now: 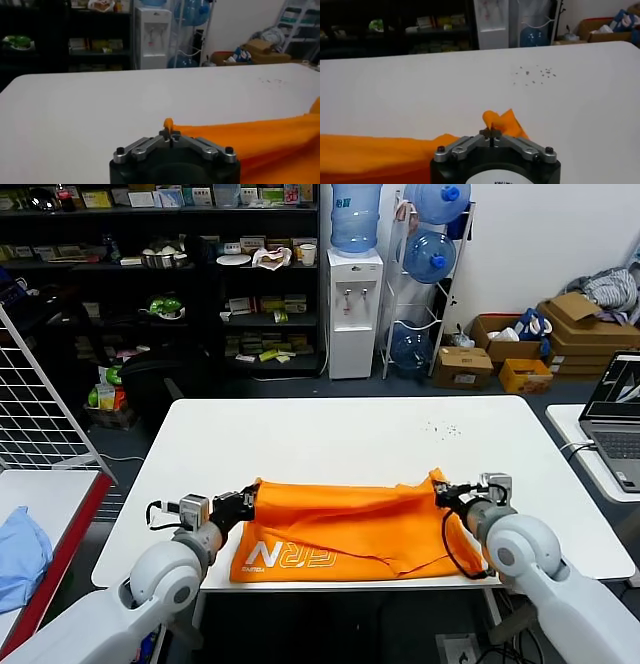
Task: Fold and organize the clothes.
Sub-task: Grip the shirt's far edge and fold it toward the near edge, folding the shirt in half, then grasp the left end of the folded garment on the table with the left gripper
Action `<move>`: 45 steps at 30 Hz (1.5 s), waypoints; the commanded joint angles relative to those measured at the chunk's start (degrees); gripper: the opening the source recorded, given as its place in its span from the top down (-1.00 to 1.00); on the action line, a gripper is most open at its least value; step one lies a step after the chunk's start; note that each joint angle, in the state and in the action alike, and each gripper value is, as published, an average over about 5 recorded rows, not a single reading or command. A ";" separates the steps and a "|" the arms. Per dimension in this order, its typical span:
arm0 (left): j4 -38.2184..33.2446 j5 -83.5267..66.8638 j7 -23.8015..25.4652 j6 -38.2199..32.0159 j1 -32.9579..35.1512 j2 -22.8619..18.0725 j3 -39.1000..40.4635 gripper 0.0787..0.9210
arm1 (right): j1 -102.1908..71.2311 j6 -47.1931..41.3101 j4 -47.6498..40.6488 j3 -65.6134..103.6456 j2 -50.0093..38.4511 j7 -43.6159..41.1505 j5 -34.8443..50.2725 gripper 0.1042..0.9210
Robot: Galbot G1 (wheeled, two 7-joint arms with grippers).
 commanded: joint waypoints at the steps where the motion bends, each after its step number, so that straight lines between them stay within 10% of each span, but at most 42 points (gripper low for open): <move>1: -7.89 0.23 -1.38 -0.04 7.42 2.21 -1.32 0.97 | -12.98 -0.65 9.94 6.68 -2.79 1.90 1.27 0.95; 13: -7.41 0.84 -0.42 1.70 12.04 2.21 -4.67 0.90 | -14.69 -1.71 10.56 8.56 -2.96 0.92 1.06 0.62; 36: 0.23 6.88 2.30 -0.07 16.03 -1.06 -7.08 -0.65 | -17.72 -0.87 11.38 11.07 -0.89 -0.33 -1.34 -0.92; 45: 1.29 8.04 2.37 -0.97 16.72 -2.02 -6.75 -0.90 | -18.32 -0.84 11.70 11.75 -0.71 -0.37 -1.41 -1.00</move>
